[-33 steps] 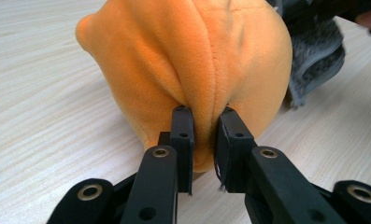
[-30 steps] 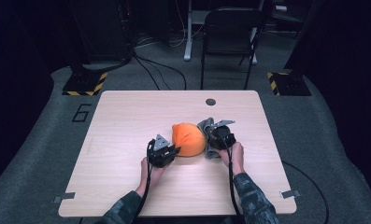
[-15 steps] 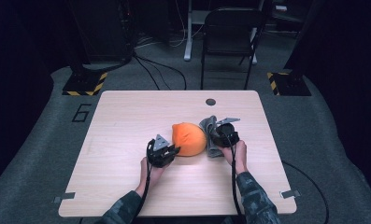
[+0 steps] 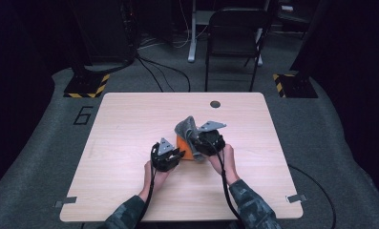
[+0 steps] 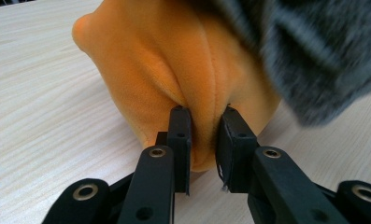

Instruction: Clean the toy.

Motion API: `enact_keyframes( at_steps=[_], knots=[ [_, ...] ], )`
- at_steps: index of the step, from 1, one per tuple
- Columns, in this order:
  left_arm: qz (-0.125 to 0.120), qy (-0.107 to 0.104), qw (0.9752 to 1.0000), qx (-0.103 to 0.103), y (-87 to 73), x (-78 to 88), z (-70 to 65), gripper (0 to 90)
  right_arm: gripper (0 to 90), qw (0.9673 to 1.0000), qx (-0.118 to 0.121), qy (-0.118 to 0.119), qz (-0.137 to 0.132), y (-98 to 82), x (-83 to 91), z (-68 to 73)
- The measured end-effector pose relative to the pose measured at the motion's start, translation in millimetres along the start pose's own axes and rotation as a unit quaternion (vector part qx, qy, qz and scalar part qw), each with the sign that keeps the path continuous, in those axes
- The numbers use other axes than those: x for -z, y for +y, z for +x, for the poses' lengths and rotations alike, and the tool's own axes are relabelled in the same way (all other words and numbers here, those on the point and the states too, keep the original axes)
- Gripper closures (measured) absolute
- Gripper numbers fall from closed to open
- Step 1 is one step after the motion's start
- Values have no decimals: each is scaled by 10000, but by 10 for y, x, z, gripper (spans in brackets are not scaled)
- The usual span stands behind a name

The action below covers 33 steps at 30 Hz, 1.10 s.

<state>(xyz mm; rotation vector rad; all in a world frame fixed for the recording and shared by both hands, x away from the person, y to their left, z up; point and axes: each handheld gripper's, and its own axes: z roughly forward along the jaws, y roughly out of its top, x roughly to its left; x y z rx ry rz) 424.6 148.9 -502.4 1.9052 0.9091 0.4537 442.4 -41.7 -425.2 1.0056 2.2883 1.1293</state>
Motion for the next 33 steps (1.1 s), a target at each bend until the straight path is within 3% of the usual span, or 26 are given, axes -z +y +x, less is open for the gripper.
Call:
enact_keyframes(
  at_steps=[1,3,6,7,9,12,13,14,19,21,25,27,31,32,33],
  knots=[
    [8,3,10000,7,0,0,1,763,716,10000,0,0,0,0,0,0],
    [29,-4,10000,-13,3,3,10,766,717,9996,224,-140,53,-29,-75,46],
    [-7,11,10000,-2,1,-5,6,769,719,9996,197,-178,112,-32,-83,51],
    [-23,22,10000,-3,1,-8,2,769,721,9990,359,-244,93,-40,-85,20],
    [-11,6,10000,-10,2,-7,-1,769,721,9991,346,-247,96,-49,-83,8],
    [-18,-4,10000,-28,2,-7,-1,769,720,9993,180,-276,153,-68,-58,-55],
    [-21,-6,10000,-27,2,-8,-1,769,720,9992,277,-261,129,-73,-55,-90],
    [-12,-20,10000,-23,3,-6,0,769,719,9993,175,-272,167,-79,-43,-95],
    [-10,-22,10000,-28,3,-5,4,769,717,9993,163,-275,177,-97,-26,-162],
    [-34,-2,10000,-22,0,-9,4,768,716,9993,28,-333,188,-111,-13,-201],
    [-40,-2,10000,-14,0,-10,6,768,715,9990,72,-364,236,-131,1,-265],
    [-9,-20,10000,-19,2,-5,11,768,714,9987,-105,-432,262,-148,2,-313],
    [-9,-21,10000,-15,2,-6,13,768,713,9982,-158,-513,278,-191,0,-418],
    [-42,-6,10000,-4,-1,-11,11,768,713,9970,-343,-609,324,-225,-7,-479],
    [-40,-10,10000,-2,-1,-11,12,768,713,9970,-343,-609,324,-225,-7,-479]
  ],
)
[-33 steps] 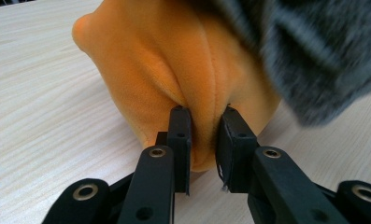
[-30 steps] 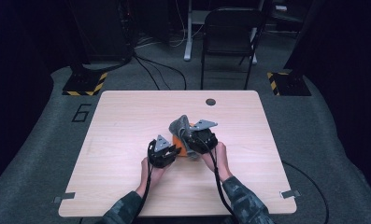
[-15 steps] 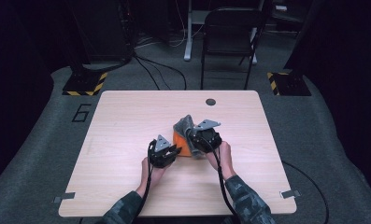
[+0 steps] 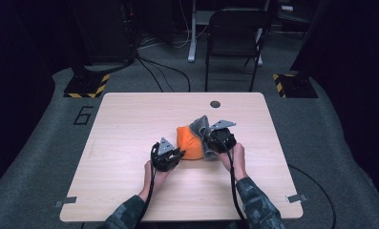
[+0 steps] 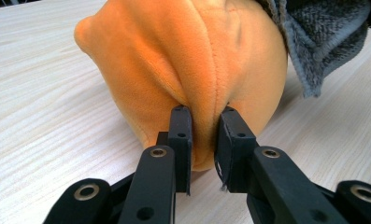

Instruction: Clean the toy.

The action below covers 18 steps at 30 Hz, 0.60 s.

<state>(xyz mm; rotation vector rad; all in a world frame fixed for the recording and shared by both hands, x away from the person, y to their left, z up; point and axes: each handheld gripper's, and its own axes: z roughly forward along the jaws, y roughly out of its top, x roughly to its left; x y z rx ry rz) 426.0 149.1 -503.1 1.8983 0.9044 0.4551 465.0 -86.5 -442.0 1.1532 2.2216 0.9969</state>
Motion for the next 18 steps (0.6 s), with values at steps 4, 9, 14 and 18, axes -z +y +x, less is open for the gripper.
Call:
enact_keyframes(
  at_steps=[4,9,14,18],
  knots=[
    [0,1,10000,0,-2,-2,3,768,715,9994,-256,-129,193,-90,-82,-142],
    [-1,5,10000,14,-5,-4,1,767,716,9983,-351,-201,428,-188,-201,-226],
    [10,10,10000,15,-7,-3,6,767,714,9959,-394,-271,763,-270,-331,-257],
    [-1,7,10000,27,-9,-3,13,766,714,9945,-424,-280,912,-323,-419,-267]
  ],
)
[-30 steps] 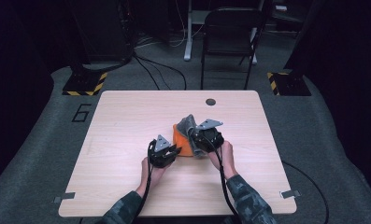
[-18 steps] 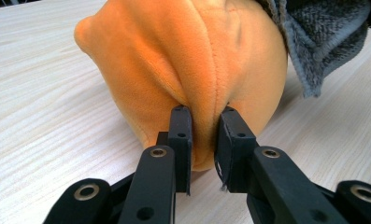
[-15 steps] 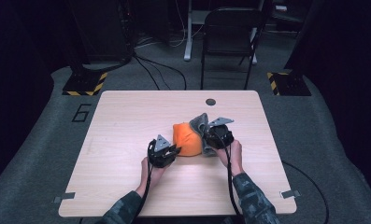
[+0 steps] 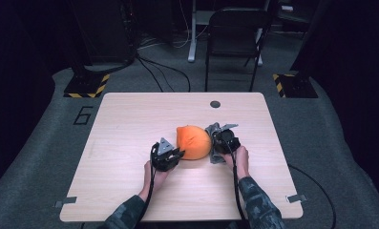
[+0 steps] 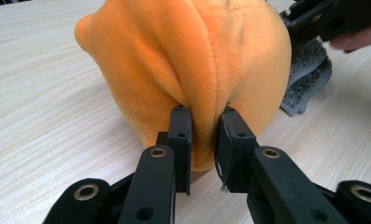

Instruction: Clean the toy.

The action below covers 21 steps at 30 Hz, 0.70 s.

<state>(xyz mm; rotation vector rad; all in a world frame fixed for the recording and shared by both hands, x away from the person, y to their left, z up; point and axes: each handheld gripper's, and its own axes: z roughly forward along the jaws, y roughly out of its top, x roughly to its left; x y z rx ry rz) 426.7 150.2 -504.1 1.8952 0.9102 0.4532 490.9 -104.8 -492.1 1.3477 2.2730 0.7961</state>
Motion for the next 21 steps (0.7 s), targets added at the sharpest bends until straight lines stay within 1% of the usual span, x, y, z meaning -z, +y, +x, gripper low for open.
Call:
enact_keyframes(
  at_steps=[2,3,4,5,6,8,9,10,11,12,13,14,15,16,17,18,20,21],
  knots=[
    [30,-26,10000,-6,2,5,7,766,714,10000,-13,32,48,-13,-59,-1],
    [29,-26,10000,-7,1,5,9,766,713,9999,-14,29,112,-13,-88,8],
    [28,-26,10000,-4,0,5,9,766,713,9999,-14,29,112,-13,-88,8],
    [29,-30,10000,-2,0,5,10,766,713,9999,53,26,86,-12,-95,-3],
    [29,-26,10000,-1,-1,6,11,765,713,9999,45,39,88,-10,-92,-10],
    [30,-21,10000,2,-1,7,17,765,716,9999,-33,59,86,-3,-64,-37],
    [-6,5,10000,16,-3,1,18,765,719,9999,-75,56,65,4,-39,-54],
    [4,13,10000,18,-3,2,25,763,723,9998,-137,46,-108,30,53,-90],
    [41,-18,10000,6,0,7,36,763,723,9998,-137,46,-108,30,53,-90],
    [-2,13,10000,23,-4,0,36,762,725,9996,-172,71,-234,51,122,-112],
    [0,10,10000,33,-4,0,36,762,726,9981,-226,131,-563,107,297,-127],
    [5,11,10000,16,-4,0,37,762,726,9981,-226,131,-563,107,297,-127],
    [4,11,10000,17,-4,1,37,761,726,9960,-195,189,-850,157,473,-107],
    [35,-12,10000,8,-2,5,39,761,726,9960,-195,189,-850,157,473,-107],
    [35,-10,10000,8,-2,5,38,761,726,9946,-131,307,-983,180,547,-93],
    [35,-10,10000,7,-2,5,37,760,726,9935,-118,376,-1070,202,604,-58],
    [33,-7,10000,4,-2,6,37,758,725,9922,-4,595,-1091,238,656,38],
    [31,-9,10000,5,-3,5,38,754,725,9923,131,754,-979,252,626,155]
  ],
)
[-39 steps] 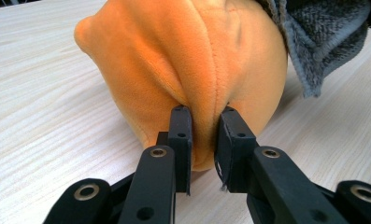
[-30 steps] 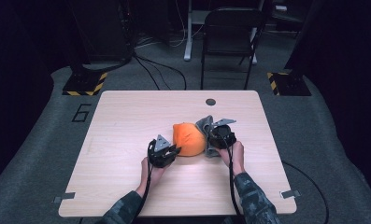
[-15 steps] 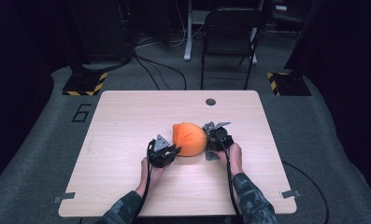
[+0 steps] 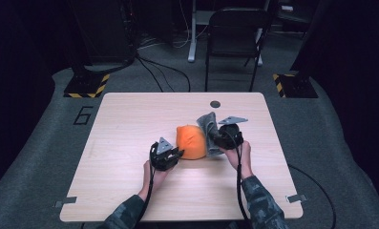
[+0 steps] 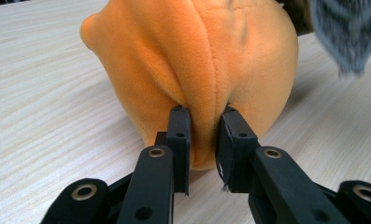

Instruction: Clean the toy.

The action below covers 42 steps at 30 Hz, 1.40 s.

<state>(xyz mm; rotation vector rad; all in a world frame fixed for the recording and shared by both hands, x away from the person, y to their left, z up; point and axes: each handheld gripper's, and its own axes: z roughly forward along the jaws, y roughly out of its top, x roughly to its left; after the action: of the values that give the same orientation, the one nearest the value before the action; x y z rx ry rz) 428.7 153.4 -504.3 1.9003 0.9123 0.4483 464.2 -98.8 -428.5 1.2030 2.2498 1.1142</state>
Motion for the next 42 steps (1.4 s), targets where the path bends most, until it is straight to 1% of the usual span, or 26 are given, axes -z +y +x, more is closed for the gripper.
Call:
enact_keyframes(
  at_steps=[1,2,3,5,7,8,9,10,11,14,16,19,20,22,23,24,25,26,29,31,36,37,39,40,41,42],
  knots=[
    [-2,2,10000,6,0,0,0,754,725,10000,0,0,0,0,0,0],
    [-36,30,10000,14,-3,-3,-2,748,725,9999,72,60,98,-8,-47,47],
    [-25,41,10000,12,-3,-2,2,728,726,9998,101,23,180,-39,-139,119],
    [-28,67,10000,23,-3,0,12,675,726,9998,136,17,134,-50,-168,116],
    [-14,101,9999,25,0,5,15,597,727,9998,174,-8,120,-56,-179,108],
    [10,168,9999,2,3,5,9,561,727,9999,112,-2,88,-63,-193,114],
    [58,225,9997,-32,7,2,-5,561,727,9999,112,-2,88,-63,-193,114],
    [35,308,9995,-61,7,-7,-23,493,727,9998,157,-62,81,-61,-225,120],
    [66,360,9993,-119,9,-7,-35,493,727,9998,157,-62,81,-61,-225,120],
    [162,481,9982,-326,-1,-24,-82,411,727,9999,140,-87,32,-46,-264,120],
    [211,539,9975,-398,-11,-36,-104,389,728,9999,126,-79,9,-36,-277,108],
    [224,614,9972,-373,-22,-52,-112,382,727,10000,10,-66,-4,-34,-290,91],
    [235,653,9968,-406,-27,-58,-109,381,727,10000,60,-65,-30,-32,-297,75],
    [264,667,9967,-373,-38,-76,-110,383,727,10000,29,-48,-58,-34,-305,61],
    [271,682,9965,-391,-43,-85,-113,406,727,10000,-3,-23,-64,-36,-308,58],
    [268,696,9963,-421,-46,-92,-114,406,727,10000,-3,-23,-64,-36,-308,58],
    [239,698,9964,-406,-53,-103,-120,488,726,10000,-26,4,-75,-37,-306,60],
    [237,703,9963,-432,-55,-108,-117,488,726,10000,-26,4,-75,-37,-306,60],
    [215,623,9967,-467,-63,-115,-106,676,724,9999,-71,26,-121,-37,-293,49],
    [217,578,9966,-546,-61,-112,-112,718,723,9998,-86,-5,-161,-33,-282,43],
    [105,467,9975,-515,-43,-79,-107,758,723,9998,-116,0,-190,-11,-221,48],
    [77,431,9979,-468,-33,-60,-96,761,723,9998,-60,-3,-205,3,-196,55],
    [23,344,9986,-403,-14,-35,-88,767,723,9997,6,41,-239,31,-144,111],
    [19,296,9989,-372,-2,-22,-97,770,723,9996,128,101,-241,62,-104,223],
    [-20,273,9990,-363,10,-9,-107,770,723,9996,128,101,-241,62,-104,223],
    [-23,235,9991,-351,23,9,-119,773,723,9993,230,138,-253,79,-91,283]
  ],
)
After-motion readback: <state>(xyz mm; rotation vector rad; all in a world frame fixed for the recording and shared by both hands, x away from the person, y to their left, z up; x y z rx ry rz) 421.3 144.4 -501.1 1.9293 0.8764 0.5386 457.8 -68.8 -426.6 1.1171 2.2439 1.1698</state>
